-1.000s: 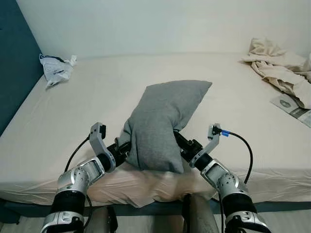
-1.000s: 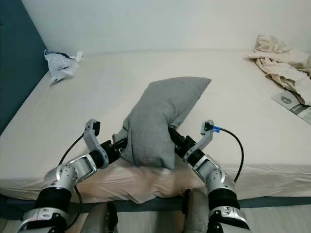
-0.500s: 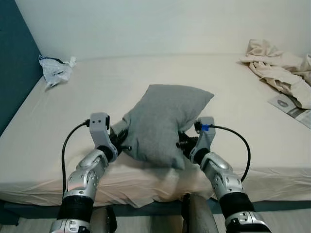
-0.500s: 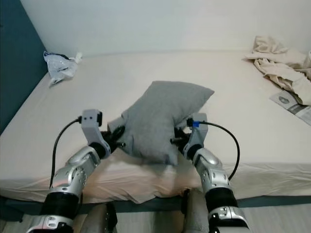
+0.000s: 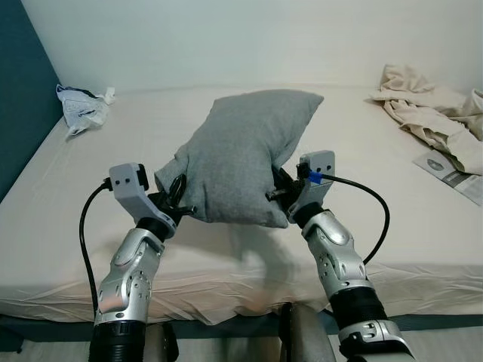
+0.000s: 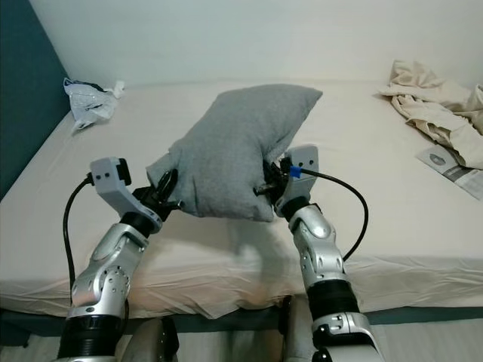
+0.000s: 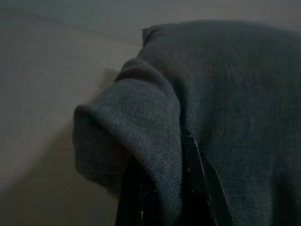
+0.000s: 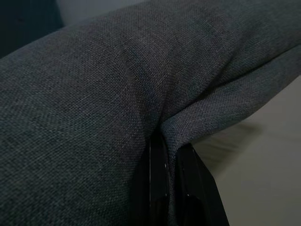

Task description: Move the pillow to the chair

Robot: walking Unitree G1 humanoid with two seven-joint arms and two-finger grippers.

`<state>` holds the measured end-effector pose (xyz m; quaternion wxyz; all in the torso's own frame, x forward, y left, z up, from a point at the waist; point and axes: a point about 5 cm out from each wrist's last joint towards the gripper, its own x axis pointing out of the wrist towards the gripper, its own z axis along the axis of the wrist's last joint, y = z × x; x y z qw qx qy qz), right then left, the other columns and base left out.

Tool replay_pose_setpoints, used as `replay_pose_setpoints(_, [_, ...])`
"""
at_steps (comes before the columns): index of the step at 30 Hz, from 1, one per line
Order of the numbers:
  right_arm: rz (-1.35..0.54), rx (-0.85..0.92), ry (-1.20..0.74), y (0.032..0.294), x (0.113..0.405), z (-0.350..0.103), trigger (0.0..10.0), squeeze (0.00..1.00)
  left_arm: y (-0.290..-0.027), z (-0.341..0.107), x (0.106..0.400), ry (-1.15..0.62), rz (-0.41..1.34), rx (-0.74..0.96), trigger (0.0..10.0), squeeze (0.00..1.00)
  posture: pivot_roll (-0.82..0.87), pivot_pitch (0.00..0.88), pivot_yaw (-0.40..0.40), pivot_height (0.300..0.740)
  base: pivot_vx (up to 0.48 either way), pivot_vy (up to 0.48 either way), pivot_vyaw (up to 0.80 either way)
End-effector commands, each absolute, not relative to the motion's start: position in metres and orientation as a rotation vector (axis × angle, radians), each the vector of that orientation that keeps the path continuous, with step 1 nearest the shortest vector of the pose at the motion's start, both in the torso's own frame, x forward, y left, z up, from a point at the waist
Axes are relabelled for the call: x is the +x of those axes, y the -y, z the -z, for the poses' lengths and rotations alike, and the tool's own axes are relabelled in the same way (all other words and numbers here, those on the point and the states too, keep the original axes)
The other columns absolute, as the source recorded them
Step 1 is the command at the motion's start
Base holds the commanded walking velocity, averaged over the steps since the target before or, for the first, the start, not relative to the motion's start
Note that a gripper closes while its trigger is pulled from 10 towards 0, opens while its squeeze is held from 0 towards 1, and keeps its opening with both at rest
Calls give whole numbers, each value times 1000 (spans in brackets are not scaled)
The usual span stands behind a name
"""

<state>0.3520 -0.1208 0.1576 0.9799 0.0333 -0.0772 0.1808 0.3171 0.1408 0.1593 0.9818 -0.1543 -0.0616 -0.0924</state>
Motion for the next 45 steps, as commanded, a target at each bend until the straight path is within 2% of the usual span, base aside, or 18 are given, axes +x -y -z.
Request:
replay_pose_setpoints(1, [-352,24,235,117,351,-168,10000,0,-142,-158,317,84,168,-243,10000,0,-35,73,-49,553,0,0,0])
replay_pose_setpoints(10, [-401,-91,193,112,338,-146,10000,0,-147,-154,314,129,143,-49,10000,0,-31,54,-46,553,0,0,0])
replay_pose_setpoints(15, [-397,-82,195,113,336,-141,10000,0,-147,-154,314,158,86,75,10000,0,-33,45,-48,553,0,0,0])
replay_pose_setpoints(34, [-376,-93,210,115,334,-139,10000,0,-154,-147,310,168,25,86,10000,0,-36,34,-41,628,0,0,0])
replay_pose_setpoints(45, [-382,-89,211,113,334,-139,10000,0,-156,-149,310,179,15,101,10000,0,-35,39,-39,688,0,0,0])
